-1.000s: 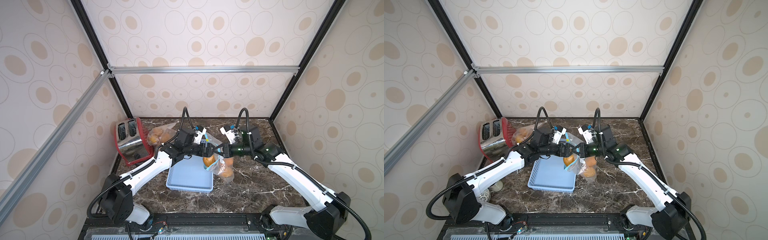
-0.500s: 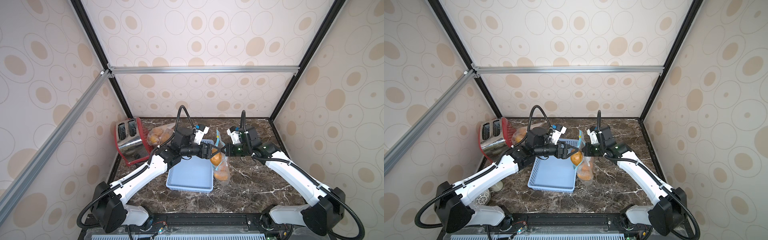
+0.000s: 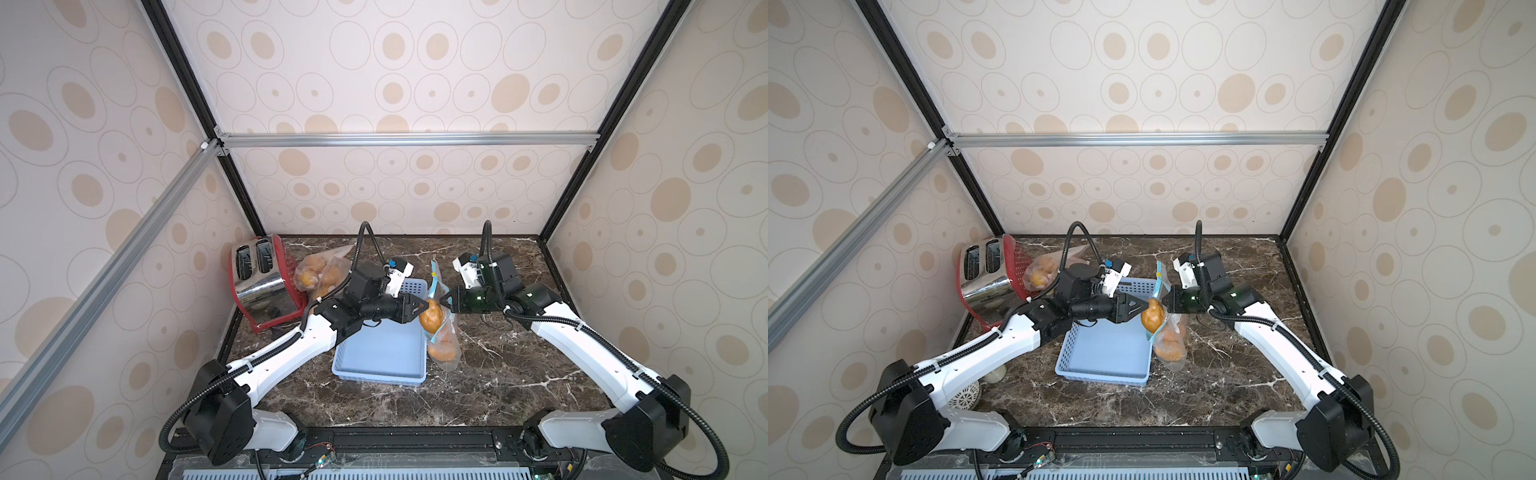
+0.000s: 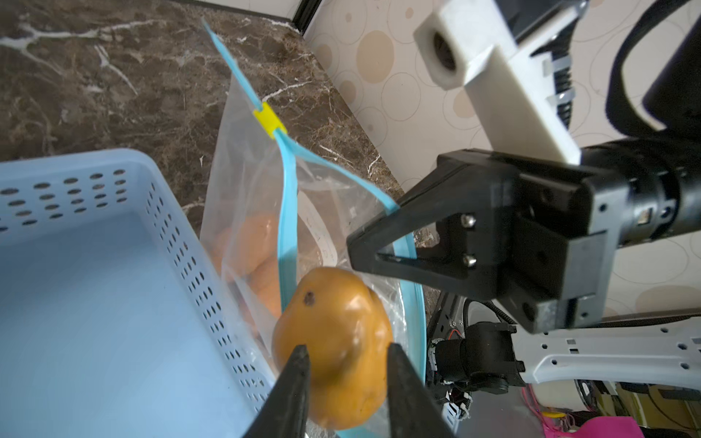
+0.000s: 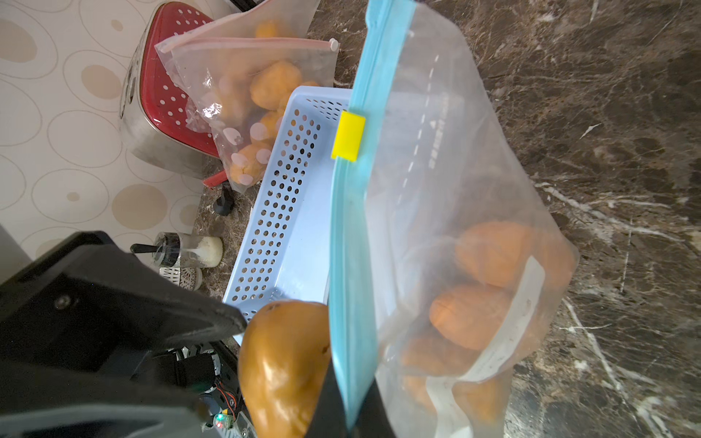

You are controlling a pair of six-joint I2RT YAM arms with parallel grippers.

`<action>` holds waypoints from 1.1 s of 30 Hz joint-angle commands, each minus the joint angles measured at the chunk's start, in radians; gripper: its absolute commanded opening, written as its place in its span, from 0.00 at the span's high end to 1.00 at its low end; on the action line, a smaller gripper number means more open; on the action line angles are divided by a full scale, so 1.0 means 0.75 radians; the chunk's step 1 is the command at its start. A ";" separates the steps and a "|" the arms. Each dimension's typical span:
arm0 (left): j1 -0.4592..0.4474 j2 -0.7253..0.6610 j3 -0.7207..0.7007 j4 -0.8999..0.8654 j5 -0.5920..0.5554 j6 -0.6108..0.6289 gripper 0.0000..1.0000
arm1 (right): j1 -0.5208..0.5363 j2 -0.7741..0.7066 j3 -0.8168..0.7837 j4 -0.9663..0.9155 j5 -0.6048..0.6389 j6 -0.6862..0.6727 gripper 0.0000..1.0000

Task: Put the potatoes into a zipper bag and zip it
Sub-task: Place the potato into the zipper food storage bag, then adjust the potato in the zipper food storage bag, then place the zipper food storage bag in the basket.

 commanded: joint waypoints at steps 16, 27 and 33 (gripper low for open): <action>-0.081 0.192 0.000 0.260 0.127 -0.052 0.78 | -0.007 0.002 0.068 -0.041 -0.104 0.006 1.00; -0.051 0.099 0.094 0.072 0.018 0.052 0.56 | -0.007 -0.004 0.135 -0.189 -0.016 -0.101 1.00; 0.084 -0.023 0.316 -0.203 -0.075 0.316 0.35 | -0.006 -0.028 0.241 -0.463 0.181 -0.289 1.00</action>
